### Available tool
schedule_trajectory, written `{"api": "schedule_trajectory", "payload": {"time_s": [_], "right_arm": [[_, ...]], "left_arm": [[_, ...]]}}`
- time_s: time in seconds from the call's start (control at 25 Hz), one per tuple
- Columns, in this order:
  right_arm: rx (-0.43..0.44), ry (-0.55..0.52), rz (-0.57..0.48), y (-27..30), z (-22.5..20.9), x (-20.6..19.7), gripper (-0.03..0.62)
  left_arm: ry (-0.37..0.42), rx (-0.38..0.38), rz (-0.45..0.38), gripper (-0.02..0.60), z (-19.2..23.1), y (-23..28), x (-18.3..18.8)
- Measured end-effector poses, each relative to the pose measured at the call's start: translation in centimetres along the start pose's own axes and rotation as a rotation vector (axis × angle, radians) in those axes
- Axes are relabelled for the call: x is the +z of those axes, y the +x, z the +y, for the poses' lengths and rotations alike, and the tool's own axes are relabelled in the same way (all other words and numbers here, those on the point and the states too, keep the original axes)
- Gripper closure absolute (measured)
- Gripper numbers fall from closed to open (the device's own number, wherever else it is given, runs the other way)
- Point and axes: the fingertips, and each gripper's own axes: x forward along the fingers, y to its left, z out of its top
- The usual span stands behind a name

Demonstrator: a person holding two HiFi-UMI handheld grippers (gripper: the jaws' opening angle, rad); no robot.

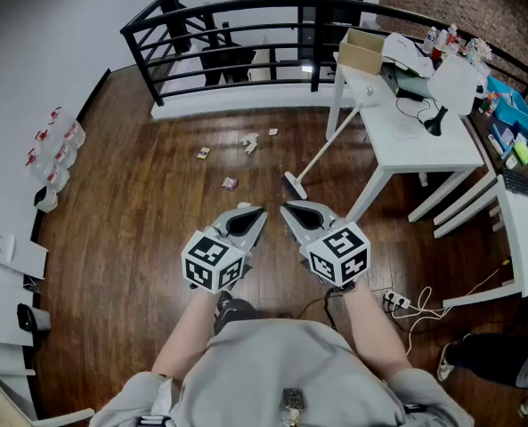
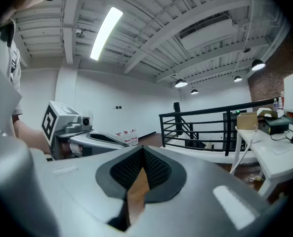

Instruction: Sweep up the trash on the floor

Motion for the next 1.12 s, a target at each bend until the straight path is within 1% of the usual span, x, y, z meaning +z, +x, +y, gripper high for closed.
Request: {"api": "schedule_trajectory", "payload": {"time_s": [0.12,0.4,0.52,0.68,1.0,1.12], "right_arm": [[-0.017,0.003,-0.004,0.4,-2.3,0.5,0.594],[-0.065,0.004,-0.004,1.7,-7.1,1.5,0.594],[-0.090,0.006,0.015,3.0,-9.7,1.5,0.594],[-0.125,0.005,0.038,5.4,-14.0,2.2,0.594],[-0.222,0.038,0.042,11.4,-24.6,6.1,0.594],[-0.262,0.047,0.061,13.5,-28.1,6.8,0.594]], "left_arm": [[0.014,-0.006,-0.004,0.575,0.8,1.4,0.7],[0.000,-0.012,0.000,0.575,3.9,5.0,0.9],[-0.012,-0.028,0.003,0.575,6.0,7.3,1.2],[-0.017,-0.050,-0.011,0.577,9.7,11.2,2.8],[-0.020,-0.125,-0.009,0.575,17.6,19.8,6.5],[-0.022,-0.182,-0.006,0.575,19.8,23.1,7.1]]}}
